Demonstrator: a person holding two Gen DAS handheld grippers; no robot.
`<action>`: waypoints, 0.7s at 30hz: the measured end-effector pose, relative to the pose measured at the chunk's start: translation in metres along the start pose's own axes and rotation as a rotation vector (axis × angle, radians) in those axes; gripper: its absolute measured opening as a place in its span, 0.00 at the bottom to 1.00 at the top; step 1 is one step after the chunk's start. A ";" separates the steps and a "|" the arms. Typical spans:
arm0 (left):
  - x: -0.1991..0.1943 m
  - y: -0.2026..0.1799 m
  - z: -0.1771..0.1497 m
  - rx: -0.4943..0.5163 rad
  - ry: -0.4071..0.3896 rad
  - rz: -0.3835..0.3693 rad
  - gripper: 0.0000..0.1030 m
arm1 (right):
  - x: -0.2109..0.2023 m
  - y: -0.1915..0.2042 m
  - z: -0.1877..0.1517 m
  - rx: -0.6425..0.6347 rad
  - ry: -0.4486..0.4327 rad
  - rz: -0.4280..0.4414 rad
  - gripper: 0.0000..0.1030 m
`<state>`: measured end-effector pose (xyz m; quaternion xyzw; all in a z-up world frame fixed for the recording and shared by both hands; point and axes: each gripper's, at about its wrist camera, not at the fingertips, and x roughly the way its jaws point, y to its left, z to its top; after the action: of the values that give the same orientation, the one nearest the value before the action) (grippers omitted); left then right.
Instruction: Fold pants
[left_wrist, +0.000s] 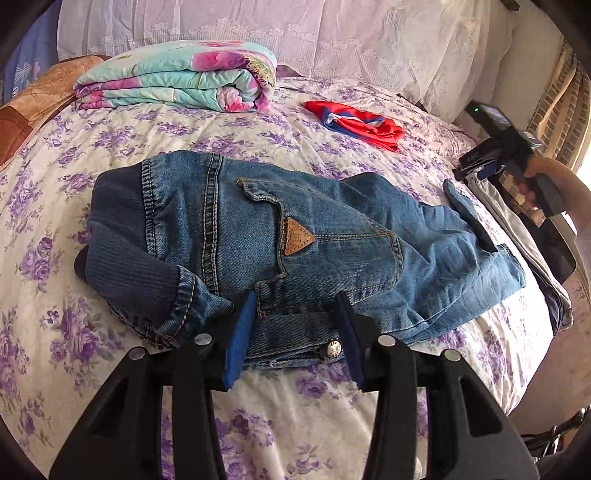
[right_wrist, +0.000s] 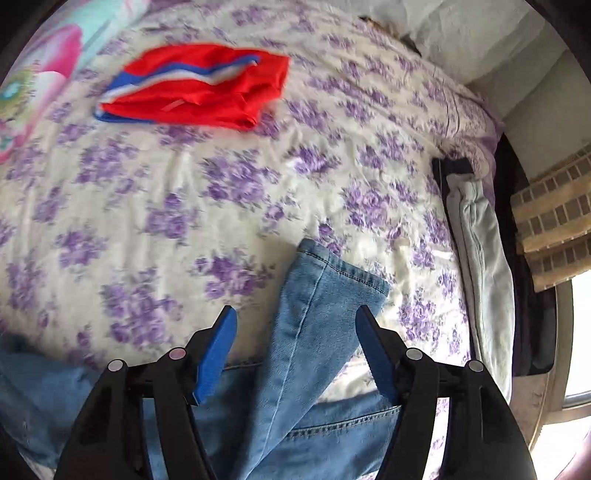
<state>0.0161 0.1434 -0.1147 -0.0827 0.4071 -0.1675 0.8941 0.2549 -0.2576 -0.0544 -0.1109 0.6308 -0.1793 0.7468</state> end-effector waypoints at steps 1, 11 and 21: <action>0.000 0.000 0.000 0.000 0.000 -0.003 0.42 | 0.014 0.002 0.006 0.008 0.030 -0.018 0.60; 0.001 0.000 0.001 0.006 0.003 -0.007 0.42 | 0.038 -0.022 -0.005 0.075 -0.010 -0.011 0.08; 0.001 0.000 0.002 0.008 0.012 -0.006 0.42 | -0.024 -0.189 -0.185 0.391 -0.290 0.295 0.08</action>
<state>0.0184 0.1433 -0.1142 -0.0794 0.4117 -0.1721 0.8914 0.0457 -0.4093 0.0079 0.1038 0.4803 -0.1693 0.8543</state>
